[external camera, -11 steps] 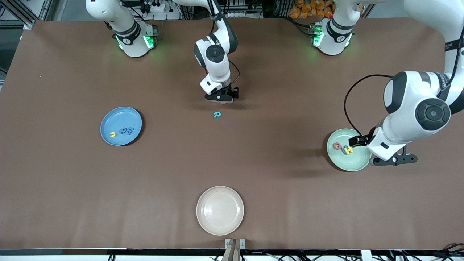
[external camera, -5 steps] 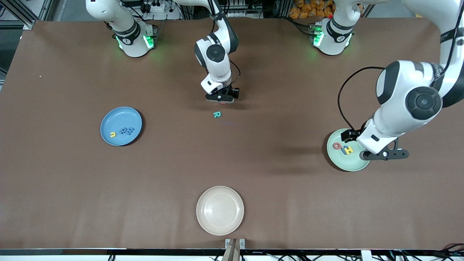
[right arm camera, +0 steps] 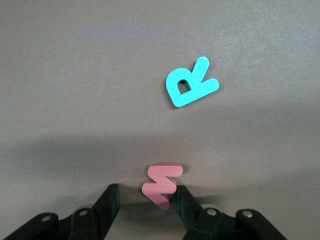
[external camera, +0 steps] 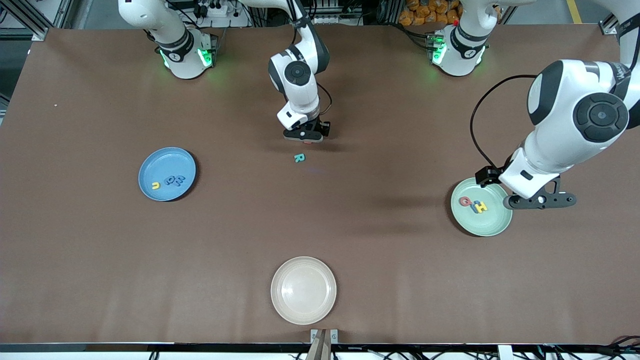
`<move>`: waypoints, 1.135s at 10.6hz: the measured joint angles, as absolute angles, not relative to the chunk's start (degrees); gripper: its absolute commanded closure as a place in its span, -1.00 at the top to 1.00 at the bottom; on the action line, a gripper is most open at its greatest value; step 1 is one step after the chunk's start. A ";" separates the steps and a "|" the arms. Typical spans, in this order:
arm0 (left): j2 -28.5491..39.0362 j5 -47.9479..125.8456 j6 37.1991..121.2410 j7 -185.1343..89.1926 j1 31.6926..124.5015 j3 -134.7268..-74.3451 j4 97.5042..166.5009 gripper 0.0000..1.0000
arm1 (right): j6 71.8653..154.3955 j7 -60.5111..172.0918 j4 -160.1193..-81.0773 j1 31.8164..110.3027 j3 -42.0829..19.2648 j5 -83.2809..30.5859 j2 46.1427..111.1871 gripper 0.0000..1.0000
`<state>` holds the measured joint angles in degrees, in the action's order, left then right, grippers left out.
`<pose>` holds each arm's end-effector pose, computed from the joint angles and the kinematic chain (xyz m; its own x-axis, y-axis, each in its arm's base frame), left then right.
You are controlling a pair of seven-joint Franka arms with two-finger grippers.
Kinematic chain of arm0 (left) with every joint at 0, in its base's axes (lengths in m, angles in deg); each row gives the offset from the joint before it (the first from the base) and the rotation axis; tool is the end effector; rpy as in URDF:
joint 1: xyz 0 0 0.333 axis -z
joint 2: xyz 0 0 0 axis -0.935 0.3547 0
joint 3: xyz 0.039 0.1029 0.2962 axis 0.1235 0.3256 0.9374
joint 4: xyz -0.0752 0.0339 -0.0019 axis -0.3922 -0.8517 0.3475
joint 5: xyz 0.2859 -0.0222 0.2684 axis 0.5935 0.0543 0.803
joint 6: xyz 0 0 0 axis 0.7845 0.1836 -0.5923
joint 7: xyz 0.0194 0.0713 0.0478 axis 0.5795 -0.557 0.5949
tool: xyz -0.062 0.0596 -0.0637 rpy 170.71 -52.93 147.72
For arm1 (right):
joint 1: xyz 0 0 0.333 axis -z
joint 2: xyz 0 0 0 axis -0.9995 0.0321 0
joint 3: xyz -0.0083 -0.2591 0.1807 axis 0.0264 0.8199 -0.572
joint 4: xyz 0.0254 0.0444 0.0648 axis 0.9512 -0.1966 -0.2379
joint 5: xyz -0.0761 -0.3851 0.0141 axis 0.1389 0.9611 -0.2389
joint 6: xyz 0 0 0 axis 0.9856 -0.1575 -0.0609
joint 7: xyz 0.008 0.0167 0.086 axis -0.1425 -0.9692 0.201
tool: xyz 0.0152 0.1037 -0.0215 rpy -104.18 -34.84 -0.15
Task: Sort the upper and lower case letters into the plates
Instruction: 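Grasp the pink M with the right gripper while the left gripper withdraws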
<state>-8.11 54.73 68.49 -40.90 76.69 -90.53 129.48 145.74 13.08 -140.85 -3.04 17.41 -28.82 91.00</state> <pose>0.6092 -0.1135 0.4643 0.9995 -0.0014 -0.0310 -0.0047 -0.9943 -0.1062 0.3289 0.4800 0.1726 0.9880 -0.1535 0.0156 -0.1521 -0.9859 -0.0695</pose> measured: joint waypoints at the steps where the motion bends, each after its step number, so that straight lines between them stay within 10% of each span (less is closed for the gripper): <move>1: -8.80 54.73 67.70 -40.90 76.72 -90.55 129.44 1.00 | 145.74 13.07 -140.83 -3.04 17.42 -28.83 91.00 0.07; 12: -19.31 52.03 57.42 -41.32 73.84 -90.31 127.33 1.00 | 145.62 12.58 -140.58 -2.43 17.87 -29.19 91.00 -0.08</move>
<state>-19.31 52.03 57.42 -41.32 73.84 -90.31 127.33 145.62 12.58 -140.58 -2.43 17.87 -29.19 91.00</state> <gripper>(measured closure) 0.000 0.537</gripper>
